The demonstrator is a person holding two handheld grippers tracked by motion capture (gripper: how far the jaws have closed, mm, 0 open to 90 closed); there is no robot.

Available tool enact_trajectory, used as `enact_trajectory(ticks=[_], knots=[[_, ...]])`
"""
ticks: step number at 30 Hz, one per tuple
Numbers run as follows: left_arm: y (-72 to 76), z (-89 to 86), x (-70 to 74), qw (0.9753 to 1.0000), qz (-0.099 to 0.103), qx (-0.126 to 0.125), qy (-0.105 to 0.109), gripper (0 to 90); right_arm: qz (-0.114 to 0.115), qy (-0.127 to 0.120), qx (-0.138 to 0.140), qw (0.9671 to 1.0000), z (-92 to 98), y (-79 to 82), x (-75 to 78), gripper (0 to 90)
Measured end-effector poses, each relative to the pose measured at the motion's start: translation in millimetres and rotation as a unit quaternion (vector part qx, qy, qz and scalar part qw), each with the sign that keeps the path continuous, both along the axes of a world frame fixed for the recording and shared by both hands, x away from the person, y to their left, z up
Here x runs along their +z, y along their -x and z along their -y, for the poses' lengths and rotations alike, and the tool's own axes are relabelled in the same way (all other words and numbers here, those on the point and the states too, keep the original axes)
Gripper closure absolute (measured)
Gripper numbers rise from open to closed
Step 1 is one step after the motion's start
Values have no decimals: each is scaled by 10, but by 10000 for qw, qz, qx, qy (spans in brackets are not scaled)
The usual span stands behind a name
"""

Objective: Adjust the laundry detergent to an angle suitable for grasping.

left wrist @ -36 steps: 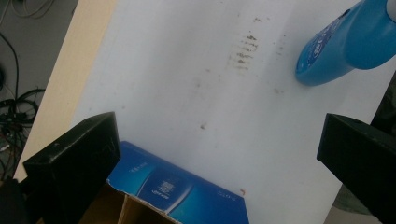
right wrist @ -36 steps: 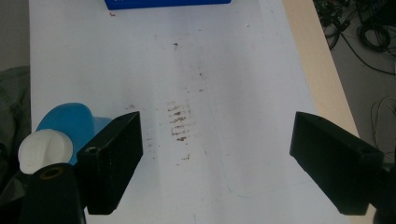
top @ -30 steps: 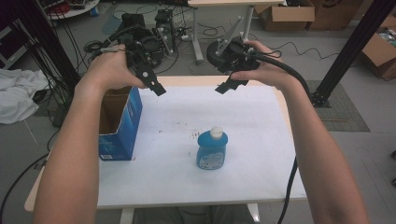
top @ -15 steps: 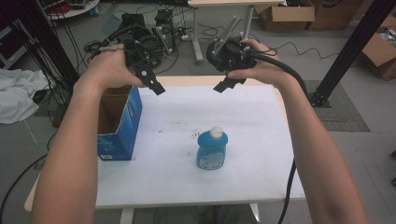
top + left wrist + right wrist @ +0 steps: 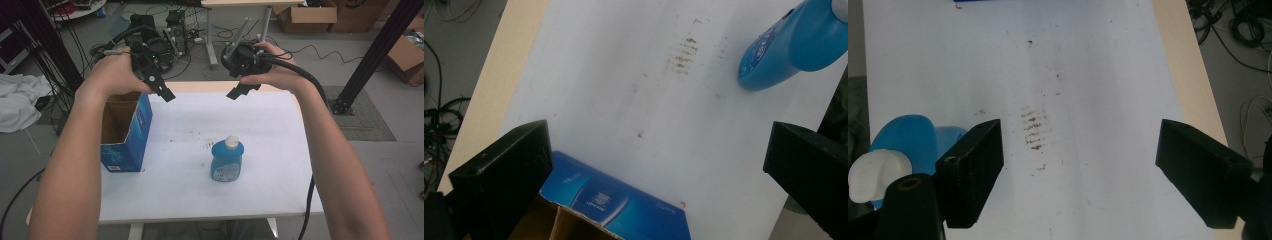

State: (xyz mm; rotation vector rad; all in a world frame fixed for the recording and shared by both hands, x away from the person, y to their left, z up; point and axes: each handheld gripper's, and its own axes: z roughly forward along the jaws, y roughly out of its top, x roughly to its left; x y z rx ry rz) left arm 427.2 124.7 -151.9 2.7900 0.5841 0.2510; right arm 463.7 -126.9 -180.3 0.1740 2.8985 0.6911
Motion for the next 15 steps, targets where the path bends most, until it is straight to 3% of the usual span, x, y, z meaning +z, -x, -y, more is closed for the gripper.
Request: enact_trajectory(ticks=[15], knots=[[66, -13, 9, 10000, 41, 53, 18, 1, 35, -103, 55, 9999, 85, 60, 57, 213]])
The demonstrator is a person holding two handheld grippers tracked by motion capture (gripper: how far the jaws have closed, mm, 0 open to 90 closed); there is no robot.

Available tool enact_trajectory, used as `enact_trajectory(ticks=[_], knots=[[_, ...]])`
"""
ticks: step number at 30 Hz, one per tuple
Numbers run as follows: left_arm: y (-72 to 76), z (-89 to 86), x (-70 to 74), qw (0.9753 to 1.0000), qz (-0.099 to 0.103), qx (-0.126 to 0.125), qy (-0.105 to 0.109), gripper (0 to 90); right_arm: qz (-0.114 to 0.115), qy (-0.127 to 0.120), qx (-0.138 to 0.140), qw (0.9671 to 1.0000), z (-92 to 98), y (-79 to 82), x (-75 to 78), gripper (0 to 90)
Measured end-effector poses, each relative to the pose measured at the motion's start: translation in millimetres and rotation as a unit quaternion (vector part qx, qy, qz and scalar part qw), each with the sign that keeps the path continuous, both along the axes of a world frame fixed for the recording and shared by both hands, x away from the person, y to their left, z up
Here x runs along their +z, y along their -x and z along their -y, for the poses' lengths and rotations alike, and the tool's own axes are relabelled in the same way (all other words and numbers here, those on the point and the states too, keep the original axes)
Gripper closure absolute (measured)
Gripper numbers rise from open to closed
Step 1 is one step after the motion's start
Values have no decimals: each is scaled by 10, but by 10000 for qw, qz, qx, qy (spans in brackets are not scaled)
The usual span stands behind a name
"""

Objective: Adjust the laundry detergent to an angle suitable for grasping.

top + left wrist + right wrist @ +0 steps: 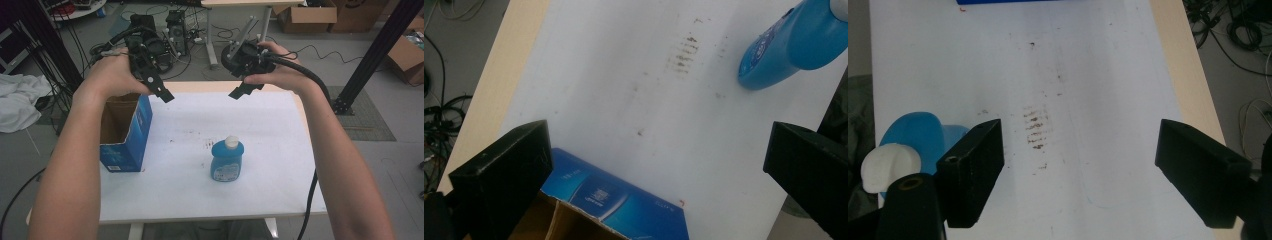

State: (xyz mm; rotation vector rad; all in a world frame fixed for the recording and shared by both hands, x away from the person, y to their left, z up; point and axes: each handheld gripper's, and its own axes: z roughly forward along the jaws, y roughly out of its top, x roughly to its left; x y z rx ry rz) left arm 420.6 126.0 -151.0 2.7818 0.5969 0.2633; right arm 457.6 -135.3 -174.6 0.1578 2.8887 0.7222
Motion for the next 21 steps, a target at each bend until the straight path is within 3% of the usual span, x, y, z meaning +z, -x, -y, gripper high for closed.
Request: enact_trajectory(ticks=[12, 21], knots=[[18, 31, -31, 10000, -32, -11, -32, 1, 45, -163, -52, 9998, 149, 56, -24, 195], [7, 32, -47, 10000, -41, 2, -28, 1, 49, -121, -14, 9999, 109, 37, -28, 200]])
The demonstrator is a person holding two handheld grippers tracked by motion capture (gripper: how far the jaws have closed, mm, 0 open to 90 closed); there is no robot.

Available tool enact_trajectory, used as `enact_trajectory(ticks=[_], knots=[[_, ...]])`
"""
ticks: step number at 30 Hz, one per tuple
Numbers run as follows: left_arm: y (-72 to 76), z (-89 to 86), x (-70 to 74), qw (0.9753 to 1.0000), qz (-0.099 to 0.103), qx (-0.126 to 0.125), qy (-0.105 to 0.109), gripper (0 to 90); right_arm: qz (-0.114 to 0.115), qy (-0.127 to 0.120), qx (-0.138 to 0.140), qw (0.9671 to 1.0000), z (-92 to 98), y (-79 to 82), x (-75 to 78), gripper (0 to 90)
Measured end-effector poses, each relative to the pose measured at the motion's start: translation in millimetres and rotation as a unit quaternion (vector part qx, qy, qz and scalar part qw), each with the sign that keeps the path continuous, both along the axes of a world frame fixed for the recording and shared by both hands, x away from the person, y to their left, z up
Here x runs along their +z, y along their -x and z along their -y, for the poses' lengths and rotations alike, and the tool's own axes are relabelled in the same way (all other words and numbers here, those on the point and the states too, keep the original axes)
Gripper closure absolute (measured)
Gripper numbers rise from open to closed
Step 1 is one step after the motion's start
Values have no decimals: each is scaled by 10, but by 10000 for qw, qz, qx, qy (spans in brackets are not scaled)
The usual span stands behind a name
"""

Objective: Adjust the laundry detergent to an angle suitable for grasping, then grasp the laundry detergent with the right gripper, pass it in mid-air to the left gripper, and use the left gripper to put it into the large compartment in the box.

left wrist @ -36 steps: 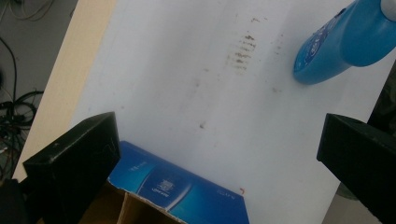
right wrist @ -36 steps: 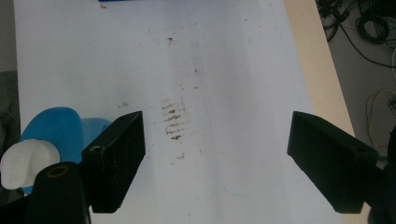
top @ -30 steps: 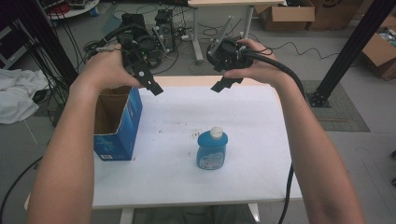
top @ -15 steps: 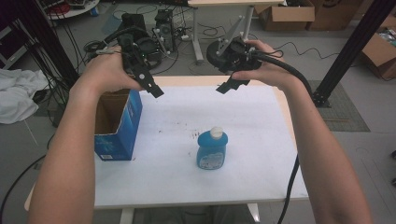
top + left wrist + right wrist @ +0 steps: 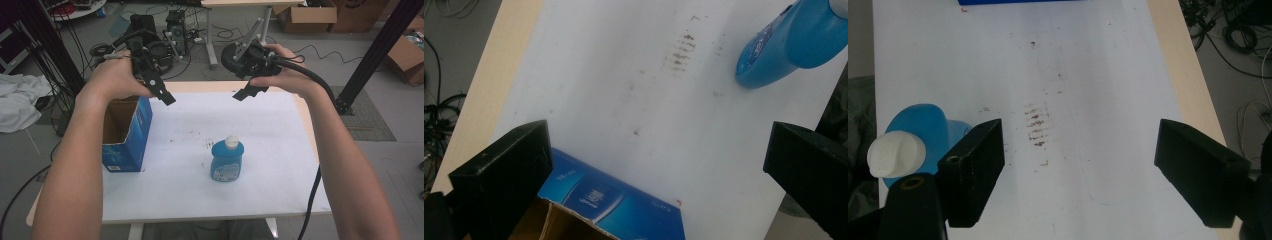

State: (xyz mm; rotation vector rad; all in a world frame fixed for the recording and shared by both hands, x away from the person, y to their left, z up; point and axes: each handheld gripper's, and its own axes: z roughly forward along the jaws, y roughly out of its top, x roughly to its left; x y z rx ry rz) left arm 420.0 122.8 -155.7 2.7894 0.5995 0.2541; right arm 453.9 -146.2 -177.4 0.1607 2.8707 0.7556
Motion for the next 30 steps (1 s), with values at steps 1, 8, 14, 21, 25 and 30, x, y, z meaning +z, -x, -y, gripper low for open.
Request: enact_trajectory(ticks=[1, 8, 14, 21, 25, 30], knots=[[-1, 0, -1, 10000, -5, -2, -13, 1, 0, 0, 0, 10000, 0, 0, 0, 200], [4, 0, -14, 10000, -20, -13, -14, 1, -22, 86, -1, 10000, -55, -17, -25, 200], [8, -30, -13, 10000, -21, 24, 6, 1, -26, 85, 0, 10000, -63, -25, -31, 197], [13, -22, -32, 10000, -30, 11, -3, 1, 3, 45, 10, 10000, -30, -12, -31, 196], [16, -23, -43, 10000, -40, 6, -13, 1, -12, -36, -11, 10000, 21, 3, -51, 197], [16, -30, -71, 10000, -77, 14, -8, 1, -26, -187, 11, 9998, 81, 21, -80, 195]])
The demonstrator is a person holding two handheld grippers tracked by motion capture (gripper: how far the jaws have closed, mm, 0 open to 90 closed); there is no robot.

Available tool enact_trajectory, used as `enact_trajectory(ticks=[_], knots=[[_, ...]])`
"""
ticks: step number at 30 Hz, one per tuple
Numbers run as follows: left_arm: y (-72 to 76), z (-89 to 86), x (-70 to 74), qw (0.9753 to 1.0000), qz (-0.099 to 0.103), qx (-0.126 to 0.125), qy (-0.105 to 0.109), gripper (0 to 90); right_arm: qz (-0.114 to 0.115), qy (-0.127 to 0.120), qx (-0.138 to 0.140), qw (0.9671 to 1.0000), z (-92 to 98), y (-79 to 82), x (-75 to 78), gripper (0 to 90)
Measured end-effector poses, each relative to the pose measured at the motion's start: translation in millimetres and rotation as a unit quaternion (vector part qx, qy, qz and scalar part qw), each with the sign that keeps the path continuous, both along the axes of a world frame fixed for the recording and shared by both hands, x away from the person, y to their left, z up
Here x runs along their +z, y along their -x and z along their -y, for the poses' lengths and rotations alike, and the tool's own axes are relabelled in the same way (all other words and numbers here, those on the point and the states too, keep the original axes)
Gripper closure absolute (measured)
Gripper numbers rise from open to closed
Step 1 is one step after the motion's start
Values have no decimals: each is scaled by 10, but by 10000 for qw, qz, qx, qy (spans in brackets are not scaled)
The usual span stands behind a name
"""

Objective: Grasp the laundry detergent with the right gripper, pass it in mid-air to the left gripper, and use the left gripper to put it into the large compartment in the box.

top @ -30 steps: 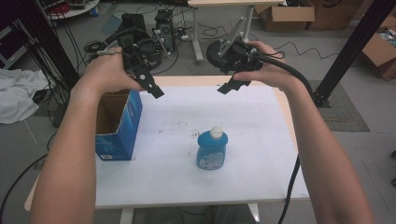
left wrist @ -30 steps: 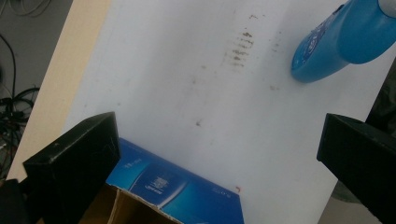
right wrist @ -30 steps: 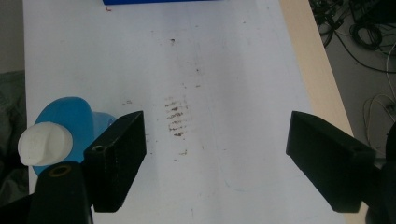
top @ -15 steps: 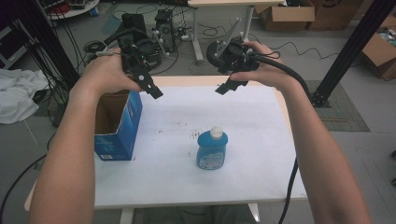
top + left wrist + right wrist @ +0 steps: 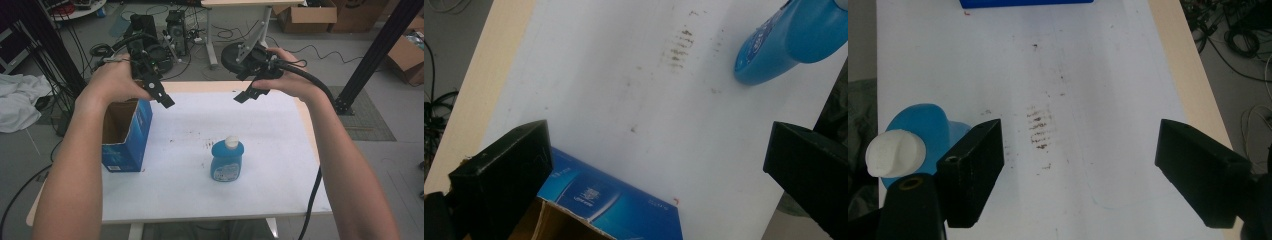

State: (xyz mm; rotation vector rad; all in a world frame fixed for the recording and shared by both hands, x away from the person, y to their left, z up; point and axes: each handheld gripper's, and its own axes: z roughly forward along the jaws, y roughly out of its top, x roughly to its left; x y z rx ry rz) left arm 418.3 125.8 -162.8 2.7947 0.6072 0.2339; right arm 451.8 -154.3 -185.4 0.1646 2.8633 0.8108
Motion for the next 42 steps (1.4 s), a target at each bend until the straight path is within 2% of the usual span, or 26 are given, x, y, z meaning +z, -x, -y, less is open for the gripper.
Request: enact_trajectory(ticks=[7, 10, 15, 18, 24, 25, 31, 35, 42], knots=[[22, 13, -12, 10000, 12, -13, 13, 1, 20, -134, 18, 9999, 88, 61, -65, 193], [32, 19, -7, 10000, 4, -8, 8, 1, -14, -329, 32, 9995, 161, 115, -101, 188], [47, 29, -5, 10000, 18, -22, 29, 1, -16, -429, 42, 9991, 211, 166, -138, 169], [54, 38, -13, 10000, 2, -25, 43, 1, -28, -589, 100, 9982, 256, 227, -175, 168], [61, 45, -40, 10000, -7, -51, 52, 1, -38, -674, 201, 9975, 300, 311, -233, 164], [64, 42, -42, 10000, -17, -38, 52, 1, -55, -768, 239, 9967, 336, 343, -262, 164], [70, 28, -63, 10000, -21, -28, 56, 1, -132, -980, 316, 9946, 411, 408, -340, 161], [77, 30, -75, 10000, -42, 5, 56, 1, -300, -1266, 454, 9905, 461, 462, -446, 158], [87, 47, -96, 10000, -57, 11, 75, 1, -354, -1404, 566, 9878, 464, 535, -568, 157]])
